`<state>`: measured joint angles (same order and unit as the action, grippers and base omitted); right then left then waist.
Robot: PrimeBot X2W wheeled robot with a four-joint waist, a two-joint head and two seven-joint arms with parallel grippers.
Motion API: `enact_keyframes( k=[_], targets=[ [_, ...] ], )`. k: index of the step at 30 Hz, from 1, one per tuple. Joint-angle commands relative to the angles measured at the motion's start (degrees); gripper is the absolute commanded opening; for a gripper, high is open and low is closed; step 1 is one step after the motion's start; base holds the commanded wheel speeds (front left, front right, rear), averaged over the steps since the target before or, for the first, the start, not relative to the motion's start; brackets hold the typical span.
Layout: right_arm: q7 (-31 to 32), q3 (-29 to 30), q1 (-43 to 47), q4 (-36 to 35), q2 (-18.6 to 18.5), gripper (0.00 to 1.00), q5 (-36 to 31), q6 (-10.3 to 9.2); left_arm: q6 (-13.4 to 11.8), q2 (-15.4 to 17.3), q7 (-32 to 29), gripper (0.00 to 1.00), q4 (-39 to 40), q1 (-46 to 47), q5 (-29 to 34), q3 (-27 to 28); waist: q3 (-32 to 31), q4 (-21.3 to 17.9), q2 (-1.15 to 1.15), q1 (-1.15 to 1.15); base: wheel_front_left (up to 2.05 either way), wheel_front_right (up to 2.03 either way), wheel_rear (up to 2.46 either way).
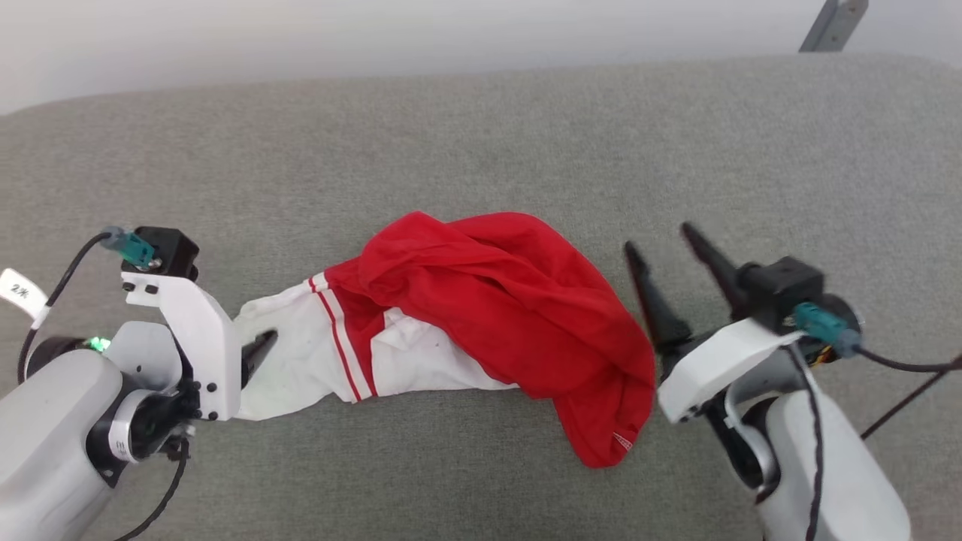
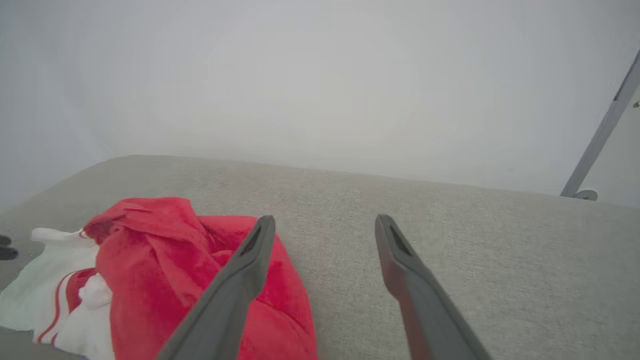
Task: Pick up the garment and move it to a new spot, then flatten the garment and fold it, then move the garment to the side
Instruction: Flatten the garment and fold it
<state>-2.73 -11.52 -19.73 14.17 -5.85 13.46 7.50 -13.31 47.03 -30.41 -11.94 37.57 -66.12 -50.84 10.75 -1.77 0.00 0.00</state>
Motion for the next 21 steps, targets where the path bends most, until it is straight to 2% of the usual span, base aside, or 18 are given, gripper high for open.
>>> enact_keyframes(
  k=[1, 9, 14, 21],
  targets=[
    [1.0, -1.4, 0.6, 0.1, -0.6, 1.00, 1.0, -0.02, 0.1, 0.4, 3.1, 1.00, 1.1, -1.2, 1.5, 0.8, -0.9, 0.6, 0.00, 0.00, 0.00, 0.00, 0.00],
    [7.4, -9.6, 0.9, -0.9, -3.6, 1.00, 6.0, -0.02, -0.4, 1.3, 17.6, 1.00, 6.0, -5.2, 6.2, 2.9, -2.3, 2.1, 0.00, 0.00, 0.00, 0.00, 0.00],
    [13.2, -13.8, 0.1, -2.4, -6.3, 1.00, 8.4, -0.02, -2.6, 0.8, 27.8, 1.00, 8.5, -8.6, 8.7, 4.9, -2.6, 3.5, 0.00, 0.00, 0.00, 0.00, 0.00],
    [19.6, -15.8, -2.4, -3.0, -9.6, 1.00, 8.2, -0.02, -5.6, -0.3, 40.3, 1.00, 10.3, -13.4, 12.4, 6.8, -2.5, 6.3, 0.00, 0.00, 0.00, 0.00, 0.00]
  ],
)
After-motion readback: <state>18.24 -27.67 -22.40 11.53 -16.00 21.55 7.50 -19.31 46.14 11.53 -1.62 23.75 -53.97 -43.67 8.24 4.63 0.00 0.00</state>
